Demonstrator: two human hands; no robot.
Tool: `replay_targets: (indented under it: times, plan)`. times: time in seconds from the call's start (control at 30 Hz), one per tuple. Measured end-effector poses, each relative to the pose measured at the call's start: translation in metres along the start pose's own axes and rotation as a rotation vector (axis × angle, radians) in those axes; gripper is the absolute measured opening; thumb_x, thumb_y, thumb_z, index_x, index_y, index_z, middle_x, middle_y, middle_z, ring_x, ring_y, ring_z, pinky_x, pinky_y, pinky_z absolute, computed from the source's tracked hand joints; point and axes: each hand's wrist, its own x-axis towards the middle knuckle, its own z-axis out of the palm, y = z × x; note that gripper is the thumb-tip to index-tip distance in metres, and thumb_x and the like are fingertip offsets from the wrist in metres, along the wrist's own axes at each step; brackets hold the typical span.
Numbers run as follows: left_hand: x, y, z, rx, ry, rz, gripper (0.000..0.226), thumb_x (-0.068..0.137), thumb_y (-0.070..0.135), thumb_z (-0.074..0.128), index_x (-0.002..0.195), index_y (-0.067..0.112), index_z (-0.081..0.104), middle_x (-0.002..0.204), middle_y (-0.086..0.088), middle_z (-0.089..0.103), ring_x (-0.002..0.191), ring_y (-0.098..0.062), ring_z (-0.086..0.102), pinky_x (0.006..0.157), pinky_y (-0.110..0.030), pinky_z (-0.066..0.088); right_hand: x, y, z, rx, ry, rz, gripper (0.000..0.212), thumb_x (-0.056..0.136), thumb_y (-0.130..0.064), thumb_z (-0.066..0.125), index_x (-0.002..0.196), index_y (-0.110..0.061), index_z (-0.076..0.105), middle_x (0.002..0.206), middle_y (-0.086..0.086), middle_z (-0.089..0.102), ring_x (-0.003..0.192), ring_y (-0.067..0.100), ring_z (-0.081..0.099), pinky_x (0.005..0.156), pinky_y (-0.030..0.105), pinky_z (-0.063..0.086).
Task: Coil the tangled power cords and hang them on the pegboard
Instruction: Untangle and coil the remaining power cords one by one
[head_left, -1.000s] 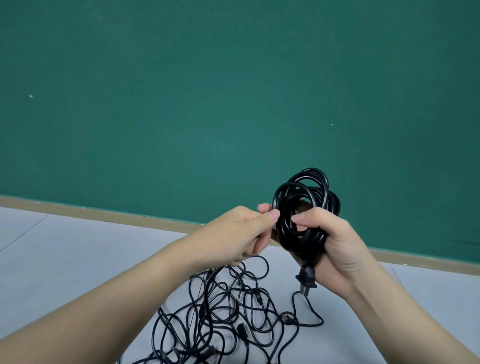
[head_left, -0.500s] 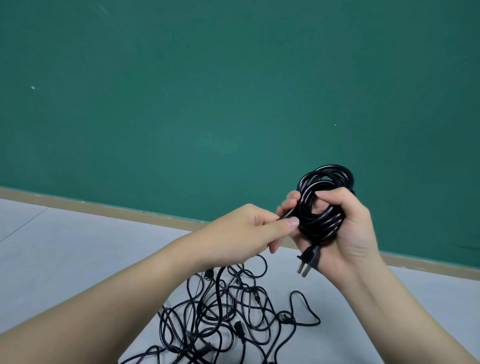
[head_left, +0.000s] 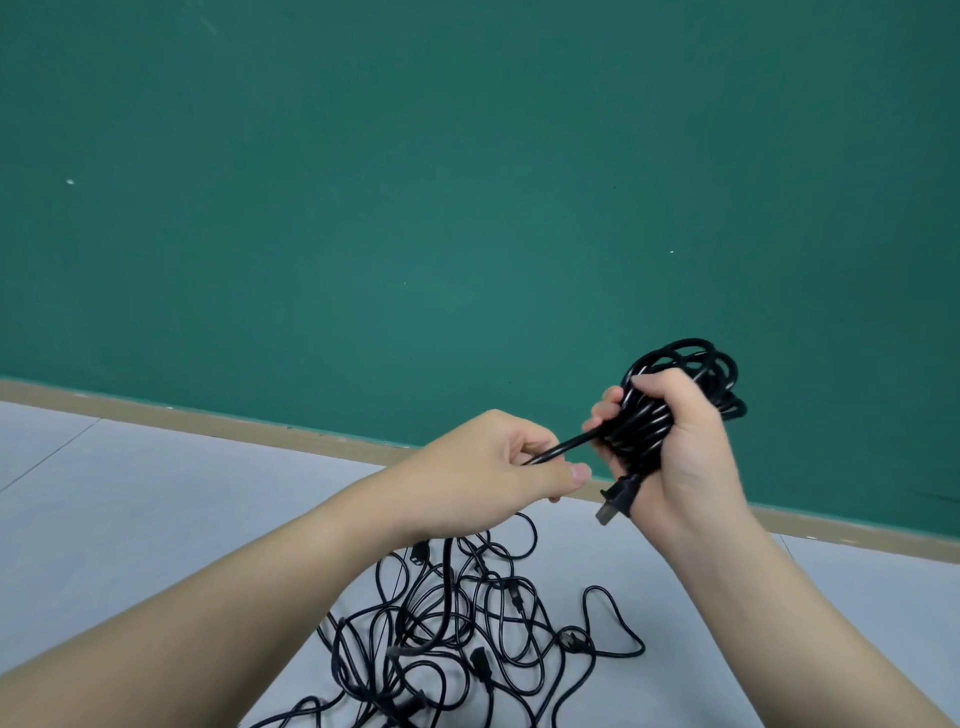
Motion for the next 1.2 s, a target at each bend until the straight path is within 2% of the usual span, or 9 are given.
replay_targets:
  times: [0.1, 0.27, 0.5, 0.7, 0.8, 0.87, 1.03, 1.13, 1.2]
  plan:
    - [-0.001, -0.003, -0.001, -0.008, -0.027, -0.035, 0.036, 0.089, 0.056, 0.065, 0.076, 0.022, 0.066, 0.067, -0.006, 0.034, 0.058, -0.021, 0.024, 0.053, -0.032, 0.017, 0.003, 0.013, -0.004, -0.176, 0.069, -0.024, 0.014, 0.088, -0.009, 0.061, 0.076, -0.012, 0.054, 0.07, 0.004, 0.054, 0.059, 0.018, 0.052, 0.065, 0.034, 0.05]
    - [-0.004, -0.003, -0.002, 0.08, -0.037, -0.058, 0.035, 0.101, 0.039, 0.062, 0.072, 0.021, 0.067, 0.053, 0.007, 0.033, 0.048, -0.014, 0.023, 0.047, -0.028, 0.02, -0.001, 0.017, -0.007, -0.903, -0.018, -0.365, 0.028, 0.075, -0.006, 0.064, 0.069, -0.015, 0.038, 0.056, -0.006, 0.04, 0.052, 0.016, 0.036, 0.05, 0.027, 0.034]
    - [-0.006, -0.004, -0.009, 0.075, 0.065, 0.048, 0.038, 0.103, 0.042, 0.058, 0.075, 0.019, 0.069, 0.063, -0.002, 0.032, 0.06, -0.021, 0.027, 0.056, -0.033, 0.022, -0.002, 0.011, -0.014, -0.781, -0.182, -0.137, 0.032, 0.071, -0.038, 0.075, 0.07, -0.011, 0.058, 0.068, 0.009, 0.057, 0.065, 0.025, 0.051, 0.067, 0.046, 0.043]
    - [-0.005, -0.001, -0.019, -0.141, 0.118, 0.015, 0.04, 0.096, 0.038, 0.067, 0.063, 0.016, 0.064, 0.049, 0.011, 0.039, 0.049, -0.012, 0.027, 0.049, -0.027, 0.021, -0.02, 0.022, -0.014, -0.468, -0.424, 0.327, 0.037, 0.078, -0.051, 0.078, 0.087, -0.016, 0.073, 0.083, 0.008, 0.061, 0.06, 0.017, 0.048, 0.056, 0.029, 0.045]
    - [-0.005, -0.001, -0.013, -0.137, 0.058, 0.014, 0.053, 0.094, 0.046, 0.067, 0.064, 0.002, 0.063, 0.052, 0.001, 0.051, 0.047, -0.01, 0.031, 0.049, -0.02, 0.026, -0.025, 0.024, -0.016, -0.363, -0.516, 0.504, 0.052, 0.069, -0.058, 0.084, 0.082, -0.01, 0.068, 0.076, 0.007, 0.055, 0.057, 0.014, 0.043, 0.051, 0.024, 0.036]
    - [-0.004, -0.005, -0.012, -0.068, 0.086, -0.015, 0.067, 0.084, 0.064, 0.072, 0.061, 0.003, 0.058, 0.057, -0.01, 0.045, 0.053, -0.02, 0.033, 0.052, -0.03, 0.027, -0.025, 0.025, -0.018, -0.347, -0.531, 0.572, 0.066, 0.059, -0.064, 0.09, 0.09, -0.01, 0.069, 0.076, 0.006, 0.053, 0.057, 0.014, 0.043, 0.05, 0.023, 0.034]
    - [-0.003, -0.012, -0.016, 0.019, 0.131, -0.141, 0.078, 0.052, 0.082, 0.071, 0.064, 0.008, 0.05, 0.067, -0.007, 0.029, 0.067, -0.025, 0.025, 0.062, -0.041, 0.021, -0.029, 0.02, -0.023, -0.347, -0.655, 0.649, 0.07, 0.06, -0.047, 0.097, 0.112, -0.016, 0.062, 0.082, 0.01, 0.055, 0.061, 0.016, 0.046, 0.052, 0.025, 0.041]
    - [-0.004, -0.019, -0.018, -0.08, -0.054, -0.057, 0.068, 0.06, 0.073, 0.079, 0.083, 0.009, 0.073, 0.077, -0.012, 0.068, 0.073, -0.017, 0.053, 0.079, -0.043, 0.05, -0.034, 0.015, -0.025, -0.493, -0.746, 0.59, 0.068, 0.058, -0.019, 0.089, 0.115, -0.004, 0.056, 0.085, 0.012, 0.06, 0.063, 0.016, 0.054, 0.057, 0.028, 0.046]
    - [-0.007, -0.019, -0.019, -0.143, -0.131, -0.018, 0.066, 0.064, 0.066, 0.082, 0.096, 0.009, 0.076, 0.092, -0.007, 0.074, 0.085, -0.015, 0.061, 0.092, -0.042, 0.05, -0.038, 0.013, -0.025, -0.51, -0.777, 0.58, 0.056, 0.06, -0.013, 0.075, 0.111, -0.002, 0.053, 0.086, 0.013, 0.058, 0.063, 0.017, 0.053, 0.058, 0.029, 0.045]
